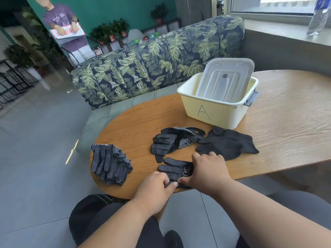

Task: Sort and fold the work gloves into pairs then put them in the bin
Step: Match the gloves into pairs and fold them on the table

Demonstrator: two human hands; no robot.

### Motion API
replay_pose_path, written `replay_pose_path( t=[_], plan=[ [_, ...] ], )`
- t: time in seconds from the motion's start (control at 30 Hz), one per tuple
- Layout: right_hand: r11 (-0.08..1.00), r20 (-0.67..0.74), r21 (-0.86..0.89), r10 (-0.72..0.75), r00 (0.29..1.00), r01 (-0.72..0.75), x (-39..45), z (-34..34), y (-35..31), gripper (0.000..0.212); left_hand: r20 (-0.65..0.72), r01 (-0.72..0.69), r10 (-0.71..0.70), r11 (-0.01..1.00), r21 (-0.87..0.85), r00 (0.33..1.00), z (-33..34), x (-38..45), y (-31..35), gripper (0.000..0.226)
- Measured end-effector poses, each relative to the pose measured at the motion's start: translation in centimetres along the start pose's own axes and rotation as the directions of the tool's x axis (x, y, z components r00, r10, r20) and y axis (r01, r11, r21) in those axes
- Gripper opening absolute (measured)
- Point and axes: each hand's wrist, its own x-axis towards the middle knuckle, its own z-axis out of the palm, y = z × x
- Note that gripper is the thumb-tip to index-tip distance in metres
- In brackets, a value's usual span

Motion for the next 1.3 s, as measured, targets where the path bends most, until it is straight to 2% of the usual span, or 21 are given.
replay_pose_path(
  t=[0.1, 0.23, 0.33, 0.43, 0.57, 0.7, 0.8, 1.03, 1.3],
  plan=[
    [1.0, 0.0, 0.003, -0.008, 1.0, 0.008, 0.0, 0.0, 0.1, 0.077, -0.013, 0.006, -0.007, 0.998, -0.064, 1.0, -0.4, -0.2, 0.1, 0.03],
    [1.0, -0.001, 0.011, -0.014, 1.0, 0.014, 0.1, 0.0, 0.2, 0.076, 0.045, 0.046, -0.04, 0.99, -0.137, 0.998, -0.9, -0.3, 0.3, 0.017],
    [1.0, 0.008, 0.022, -0.011, 1.0, 0.011, 0.1, 0.0, 0.2, 0.075, 0.077, 0.054, -0.044, 0.989, -0.14, 0.996, -1.2, -0.6, 0.4, 0.022],
    [1.0, 0.012, 0.023, -0.012, 1.0, 0.011, 0.1, 0.0, 0.3, 0.075, 0.106, 0.088, -0.063, 0.964, -0.249, 0.992, -1.1, -0.3, 0.4, 0.022],
    [0.999, 0.013, 0.032, -0.019, 1.0, 0.019, 0.0, -0.2, 0.4, 0.074, 0.124, 0.167, -0.125, 0.882, -0.441, 0.984, -1.1, -0.2, 0.3, 0.024],
    [0.999, 0.015, 0.035, -0.022, 1.0, 0.022, -0.1, -0.2, 0.5, 0.073, 0.236, 0.301, -0.194, 0.724, -0.621, 0.952, -1.4, 0.3, 0.4, 0.016],
    [0.999, 0.022, 0.045, -0.017, 1.0, 0.016, 0.0, -0.2, 0.5, 0.073, 0.225, 0.32, -0.228, 0.72, -0.616, 0.947, -1.4, 0.5, 0.0, 0.013],
    [0.999, 0.011, 0.042, -0.014, 1.0, 0.013, 0.0, -0.1, 0.4, 0.071, 0.225, 0.33, -0.243, 0.673, -0.661, 0.944, -0.8, 0.9, -0.9, 0.02],
    [0.999, 0.017, 0.038, -0.024, 1.0, 0.023, -0.1, -0.4, 0.5, 0.072, 0.201, 0.314, -0.243, 0.665, -0.678, 0.949, -0.8, 1.0, -1.3, 0.031]
  ],
)
